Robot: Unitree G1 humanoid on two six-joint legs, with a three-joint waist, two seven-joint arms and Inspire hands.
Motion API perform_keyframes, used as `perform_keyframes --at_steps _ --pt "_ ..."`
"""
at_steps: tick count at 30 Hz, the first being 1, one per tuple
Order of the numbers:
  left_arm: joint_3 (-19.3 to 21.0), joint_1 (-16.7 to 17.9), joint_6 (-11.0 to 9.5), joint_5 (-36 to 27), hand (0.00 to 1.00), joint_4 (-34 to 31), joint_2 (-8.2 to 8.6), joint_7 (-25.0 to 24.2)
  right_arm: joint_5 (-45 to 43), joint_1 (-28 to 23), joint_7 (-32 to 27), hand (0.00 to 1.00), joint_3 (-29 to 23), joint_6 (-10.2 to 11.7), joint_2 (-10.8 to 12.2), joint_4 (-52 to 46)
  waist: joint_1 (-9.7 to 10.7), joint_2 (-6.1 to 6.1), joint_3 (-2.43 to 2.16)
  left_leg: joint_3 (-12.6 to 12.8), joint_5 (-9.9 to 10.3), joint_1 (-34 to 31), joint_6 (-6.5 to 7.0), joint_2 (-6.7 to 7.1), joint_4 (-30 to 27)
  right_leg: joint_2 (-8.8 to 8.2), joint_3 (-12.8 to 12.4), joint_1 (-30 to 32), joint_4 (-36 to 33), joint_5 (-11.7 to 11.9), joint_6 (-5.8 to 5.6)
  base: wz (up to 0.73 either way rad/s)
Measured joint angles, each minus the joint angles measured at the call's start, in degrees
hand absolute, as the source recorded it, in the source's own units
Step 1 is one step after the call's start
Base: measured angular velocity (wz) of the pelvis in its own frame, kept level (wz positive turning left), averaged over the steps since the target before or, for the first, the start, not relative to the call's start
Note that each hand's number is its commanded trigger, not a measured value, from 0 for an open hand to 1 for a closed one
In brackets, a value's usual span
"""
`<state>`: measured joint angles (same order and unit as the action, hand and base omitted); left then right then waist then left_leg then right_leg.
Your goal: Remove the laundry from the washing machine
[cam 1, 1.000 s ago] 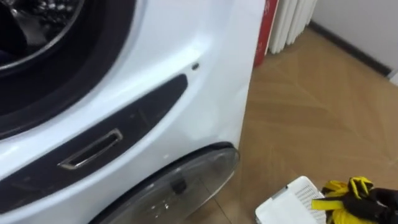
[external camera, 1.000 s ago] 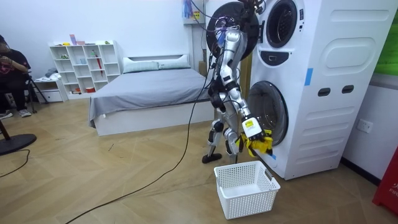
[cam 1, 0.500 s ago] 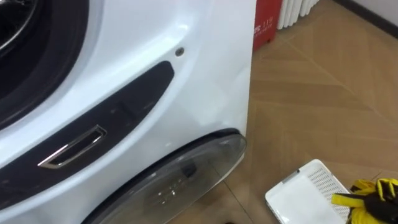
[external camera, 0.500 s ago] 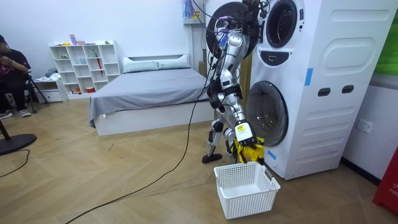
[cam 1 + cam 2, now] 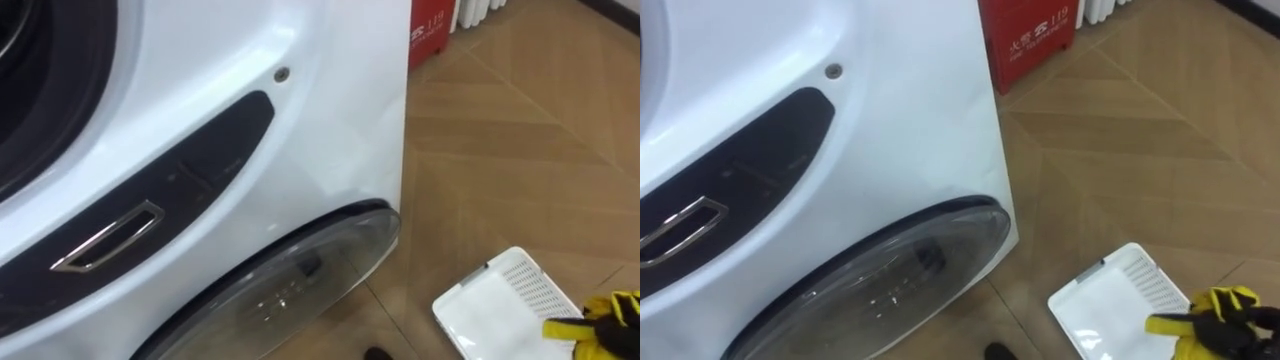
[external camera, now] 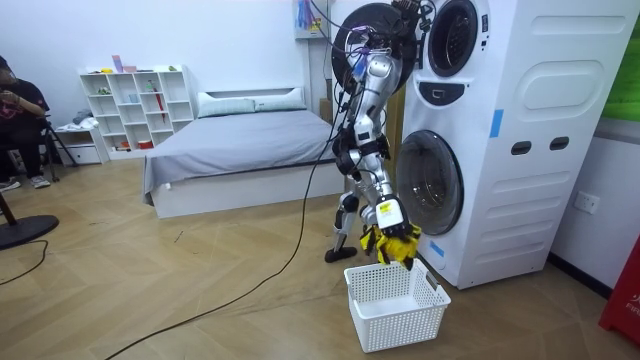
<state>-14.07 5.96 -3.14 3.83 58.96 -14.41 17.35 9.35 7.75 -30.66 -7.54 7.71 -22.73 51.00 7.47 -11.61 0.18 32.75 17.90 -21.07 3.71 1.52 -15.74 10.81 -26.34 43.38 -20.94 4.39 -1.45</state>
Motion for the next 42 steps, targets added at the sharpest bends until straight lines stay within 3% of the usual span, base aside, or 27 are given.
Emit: perform_keyframes --at_steps 11,16,17,21,23,26,37,42 --pt "-0.7 0.0 -1.3 -2.0 0.0 -0.5 0.0 1.1 1.8 -0.8 -0.5 0.0 0.0 1.0 0.0 1.8 0.0 -0.03 -0.02 -0.2 -0.2 0.8 0.3 0.53 -0.1 -0.32 0.0 -0.4 -1.2 -0.5 -0.26 0.0" --pt "-1.9 0.1 -1.9 -1.9 0.0 -1.1 -0.01 1.2 4.4 -2.2 -0.6 0.0 0.1 1.1 -0.1 2.1 0.1 0.36 0.13 -0.4 -0.2 1.5 0.51 1.22 -0.1 -0.58 0.0 -0.3 -3.4 -1.8 -0.48 0.04" --pt "-1.9 0.1 -2.3 -2.0 0.0 -1.1 -0.02 1.2 4.6 -2.7 -0.6 0.0 0.1 1.1 0.0 2.1 0.2 1.23 0.55 -0.4 -0.1 1.8 0.58 1.33 -0.1 -0.65 0.0 -0.3 -4.0 -2.2 -0.51 0.03" --pt "-1.9 0.4 -3.1 -2.0 0.0 -1.1 -0.33 1.2 4.8 -3.4 -0.6 0.0 0.1 1.1 0.0 2.5 0.3 2.28 0.26 -0.4 -0.1 1.8 0.64 1.27 0.0 -0.75 0.1 -0.3 -4.1 -2.2 -0.52 0.0" --pt "-1.9 0.9 -3.4 -2.0 0.0 -1.0 -0.35 1.2 4.8 -3.4 -0.6 0.0 0.1 1.1 0.1 3.1 0.5 3.35 0.09 -0.6 -0.1 1.8 0.64 1.3 -0.1 -0.79 0.2 -0.4 -4.1 -2.2 -0.5 0.02" --pt "-1.9 0.9 -3.5 -2.0 0.0 -1.0 -0.35 1.2 4.8 -3.4 -0.6 0.0 0.1 1.4 0.1 4.9 0.8 4.65 0.15 -1.6 0.0 1.8 0.67 0.97 -1.0 -1.0 1.1 -1.0 -3.7 -2.2 -0.38 0.12" --pt "-1.7 1.0 -3.5 -2.0 0.0 0.5 -0.38 -0.4 3.8 -3.7 0.9 0.0 1.9 1.7 0.5 4.4 -0.1 6.45 0.16 -5.1 0.2 2.9 0.97 0.85 -1.8 -3.14 5.9 -3.0 -3.7 -2.9 0.21 0.16" --pt "-1.1 1.1 -3.9 -2.1 0.0 1.0 -0.38 -1.2 3.7 -5.7 1.5 0.0 3.8 1.7 0.6 4.2 -1.5 7.53 0.47 -7.1 0.4 6.6 0.58 -0.52 -1.5 -3.41 8.3 -7.5 -2.3 -3.5 0.88 0.19"
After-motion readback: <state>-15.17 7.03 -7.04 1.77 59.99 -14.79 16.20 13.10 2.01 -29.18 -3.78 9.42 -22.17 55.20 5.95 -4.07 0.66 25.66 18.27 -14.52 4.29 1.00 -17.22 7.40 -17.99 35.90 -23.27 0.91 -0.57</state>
